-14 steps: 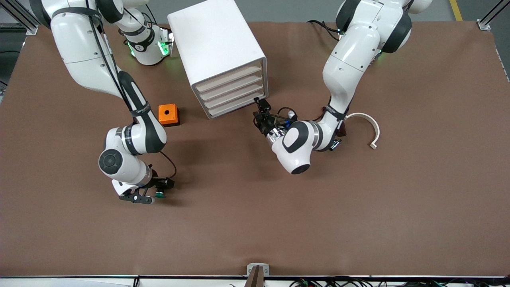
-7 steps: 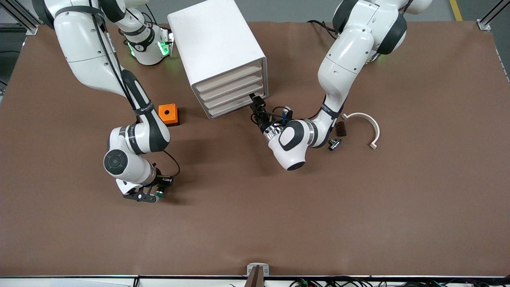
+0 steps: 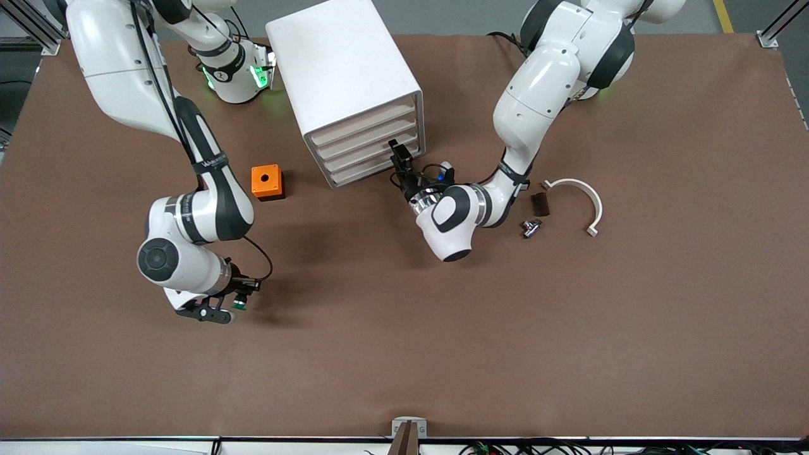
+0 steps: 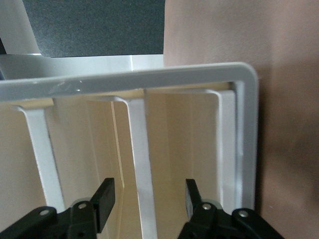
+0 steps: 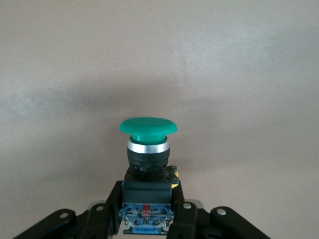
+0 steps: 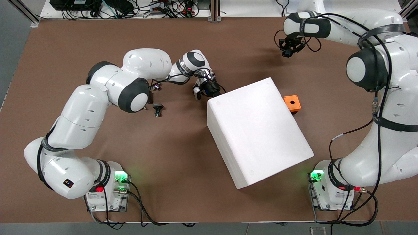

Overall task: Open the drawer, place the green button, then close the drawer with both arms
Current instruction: 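Grasp the green button with the right gripper while the left gripper grips the drawer, then pull the drawer open with the left gripper while the right gripper lifts the button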

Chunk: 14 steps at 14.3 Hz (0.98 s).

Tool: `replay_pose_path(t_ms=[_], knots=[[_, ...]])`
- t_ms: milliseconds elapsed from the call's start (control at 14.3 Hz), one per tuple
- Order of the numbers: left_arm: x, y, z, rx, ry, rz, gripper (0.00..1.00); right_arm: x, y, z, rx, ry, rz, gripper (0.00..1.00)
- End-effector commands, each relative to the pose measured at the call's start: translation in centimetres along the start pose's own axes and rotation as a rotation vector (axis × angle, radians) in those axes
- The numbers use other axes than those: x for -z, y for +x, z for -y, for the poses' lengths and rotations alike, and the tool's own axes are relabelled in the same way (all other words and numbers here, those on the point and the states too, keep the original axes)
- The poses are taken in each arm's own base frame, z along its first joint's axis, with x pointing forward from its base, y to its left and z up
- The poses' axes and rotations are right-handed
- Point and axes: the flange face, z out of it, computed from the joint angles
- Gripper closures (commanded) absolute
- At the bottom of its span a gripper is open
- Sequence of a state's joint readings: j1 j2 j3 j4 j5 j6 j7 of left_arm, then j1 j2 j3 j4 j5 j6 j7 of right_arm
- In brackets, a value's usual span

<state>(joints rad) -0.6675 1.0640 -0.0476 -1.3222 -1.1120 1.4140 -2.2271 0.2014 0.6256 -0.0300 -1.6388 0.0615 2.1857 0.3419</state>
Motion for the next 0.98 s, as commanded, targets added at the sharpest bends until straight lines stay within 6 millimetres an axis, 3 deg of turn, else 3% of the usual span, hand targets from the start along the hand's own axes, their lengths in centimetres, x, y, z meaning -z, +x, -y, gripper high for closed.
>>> replay_pose_path(t_ms=[0, 140, 350, 490, 699, 909], knots=[[-2.0, -0.7, 0.3, 0.031, 0.022, -0.021, 0.41, 1.9, -0.6, -0.5, -0.055, 0.002, 0.014, 1.00], [-3.4, -1.0, 0.4, 0.031, 0.024, -0.044, 0.48, 2.9, -0.7, -0.2, -0.093, 0.006, 0.004, 1.00], [-4.0, -1.0, 0.3, 0.028, 0.025, -0.052, 0.70, 3.3, -1.0, 0.3, -0.137, 0.002, 0.016, 1.00], [-4.0, -0.9, -0.1, 0.035, 0.029, -0.050, 0.79, 3.7, -1.0, 0.6, -0.166, 0.001, 0.019, 1.00], [-3.3, -0.8, -0.2, 0.031, 0.033, -0.033, 0.88, 4.6, -1.0, 1.2, -0.199, 0.001, 0.025, 1.00], [-1.3, -0.6, -0.3, 0.039, 0.056, 0.027, 0.94, 5.8, -1.8, 2.3, -0.234, -0.014, 0.053, 1.00]])
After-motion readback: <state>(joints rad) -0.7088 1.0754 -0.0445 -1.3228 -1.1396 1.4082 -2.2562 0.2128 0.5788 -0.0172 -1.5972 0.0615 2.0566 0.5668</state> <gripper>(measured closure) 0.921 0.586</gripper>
